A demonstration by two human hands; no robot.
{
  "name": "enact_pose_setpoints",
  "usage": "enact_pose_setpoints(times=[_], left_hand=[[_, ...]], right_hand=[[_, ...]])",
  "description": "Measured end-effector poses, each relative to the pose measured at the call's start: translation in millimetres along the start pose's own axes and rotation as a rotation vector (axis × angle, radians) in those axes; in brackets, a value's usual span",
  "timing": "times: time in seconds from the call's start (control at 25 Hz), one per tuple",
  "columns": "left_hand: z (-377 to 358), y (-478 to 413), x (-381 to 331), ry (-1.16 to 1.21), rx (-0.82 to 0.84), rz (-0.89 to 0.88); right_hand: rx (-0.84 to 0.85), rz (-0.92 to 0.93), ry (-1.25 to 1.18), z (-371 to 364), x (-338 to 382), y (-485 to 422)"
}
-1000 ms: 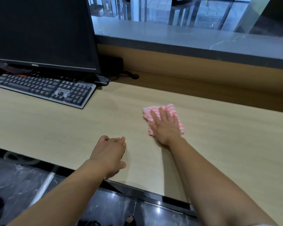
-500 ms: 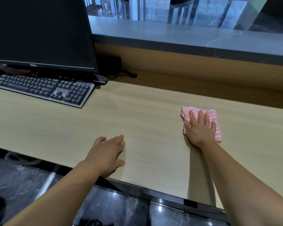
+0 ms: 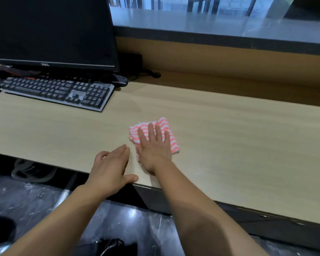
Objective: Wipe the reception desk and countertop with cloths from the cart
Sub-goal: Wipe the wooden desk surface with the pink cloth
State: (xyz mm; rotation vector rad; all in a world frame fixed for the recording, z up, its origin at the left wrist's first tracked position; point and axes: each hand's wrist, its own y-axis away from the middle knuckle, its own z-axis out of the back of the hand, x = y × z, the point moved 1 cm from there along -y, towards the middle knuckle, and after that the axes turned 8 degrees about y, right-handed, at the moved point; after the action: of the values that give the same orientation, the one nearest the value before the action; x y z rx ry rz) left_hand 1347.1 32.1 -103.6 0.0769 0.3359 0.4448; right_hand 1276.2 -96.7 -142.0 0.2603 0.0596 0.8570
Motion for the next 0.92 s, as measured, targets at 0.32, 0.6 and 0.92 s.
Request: enact_pose_setpoints(times=[0.32,0.6,0.92], left_hand=[[-4,8,-24,-0.074,0.049,-0.062],[-4,6,-44,-0.044,0.124,-0.125],[-7,15,-17,0.02,0.068,-0.125]], right_hand=[[0.006,0.01,-0.018,-6,-25,39],[-0.019,-0.362,-0.041,-11,-145,99],[-0.008,-0.518,-0.125,-14,-83,92]])
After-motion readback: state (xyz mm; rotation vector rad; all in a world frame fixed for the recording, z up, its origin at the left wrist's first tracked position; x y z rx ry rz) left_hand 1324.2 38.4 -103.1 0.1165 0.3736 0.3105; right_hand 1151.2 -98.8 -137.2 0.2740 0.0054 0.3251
